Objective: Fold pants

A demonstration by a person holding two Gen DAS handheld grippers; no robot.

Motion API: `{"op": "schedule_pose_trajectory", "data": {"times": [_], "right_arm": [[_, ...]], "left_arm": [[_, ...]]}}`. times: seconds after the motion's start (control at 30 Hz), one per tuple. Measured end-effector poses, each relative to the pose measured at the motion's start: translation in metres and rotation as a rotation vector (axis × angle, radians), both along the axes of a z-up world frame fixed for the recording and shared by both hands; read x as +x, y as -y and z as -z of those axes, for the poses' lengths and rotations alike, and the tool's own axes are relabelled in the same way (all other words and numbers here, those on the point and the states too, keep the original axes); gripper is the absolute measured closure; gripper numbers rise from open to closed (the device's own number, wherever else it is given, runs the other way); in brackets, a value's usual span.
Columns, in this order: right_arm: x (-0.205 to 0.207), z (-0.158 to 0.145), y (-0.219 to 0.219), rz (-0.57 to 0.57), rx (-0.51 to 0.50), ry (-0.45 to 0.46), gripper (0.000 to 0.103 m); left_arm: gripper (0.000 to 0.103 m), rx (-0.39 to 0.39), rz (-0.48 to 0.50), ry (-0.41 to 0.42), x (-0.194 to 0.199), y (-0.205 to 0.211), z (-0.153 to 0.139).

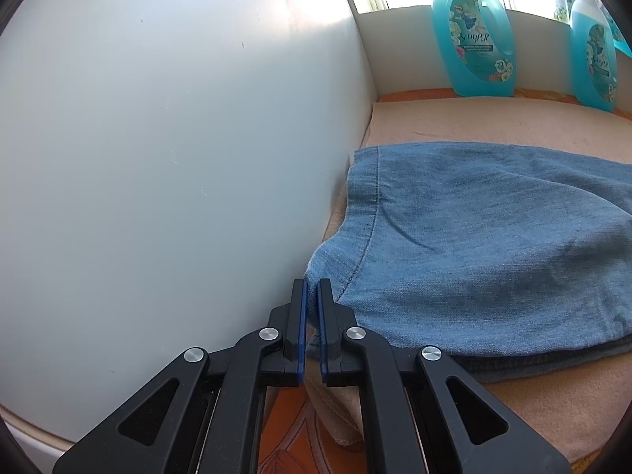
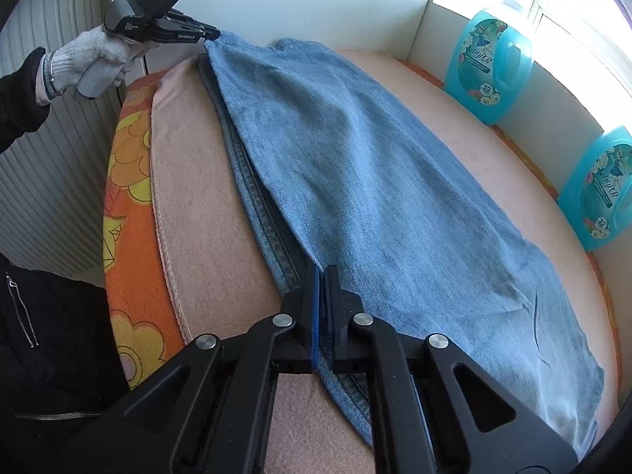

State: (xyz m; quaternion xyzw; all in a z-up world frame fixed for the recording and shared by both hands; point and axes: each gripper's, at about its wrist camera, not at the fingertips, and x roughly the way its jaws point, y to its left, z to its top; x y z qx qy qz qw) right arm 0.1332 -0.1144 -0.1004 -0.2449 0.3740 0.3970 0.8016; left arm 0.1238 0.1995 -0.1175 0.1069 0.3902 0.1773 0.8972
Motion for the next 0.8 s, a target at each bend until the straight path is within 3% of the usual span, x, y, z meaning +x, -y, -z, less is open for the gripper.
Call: {"op": "schedule_pose_trajectory", "data": {"times": [0.1,0.27,0.43,0.57,0.7,0.8], "right_arm": [[-0.004,-0.013,0.006,-0.002,0.026,0.019,0.101],[-0.006,0.016,-0.005,-0.024,-0.043,-0.047,0.100],[-0.012,0.015,0.002,-0.007,0.014,-0.082,0.100],[-0.007,0.001,0.036,0.137,0.132,-0.097,0.092],[-0.006,-0.015,0.095,0.369,0.281,-0.093,0.076],[-0.012,-0.025,0.142,0.550,0.329,-0.061,0.073]], "left_arm": [[0.099,-0.001,-0.001,0.000,0.000,-0.001,0.001],[0.095,0.014,-0.014,-0.038,0.001,0.001,0.014],[0.092,-0.011,-0.042,-0.035,-0.005,-0.003,0.009],[0.088,-0.011,-0.019,-0.009,-0.015,0.005,-0.005],[0.086,-0.020,0.049,0.045,-0.024,0.031,-0.024],[0.086,-0.058,0.132,0.073,-0.022,0.060,-0.036]]}}
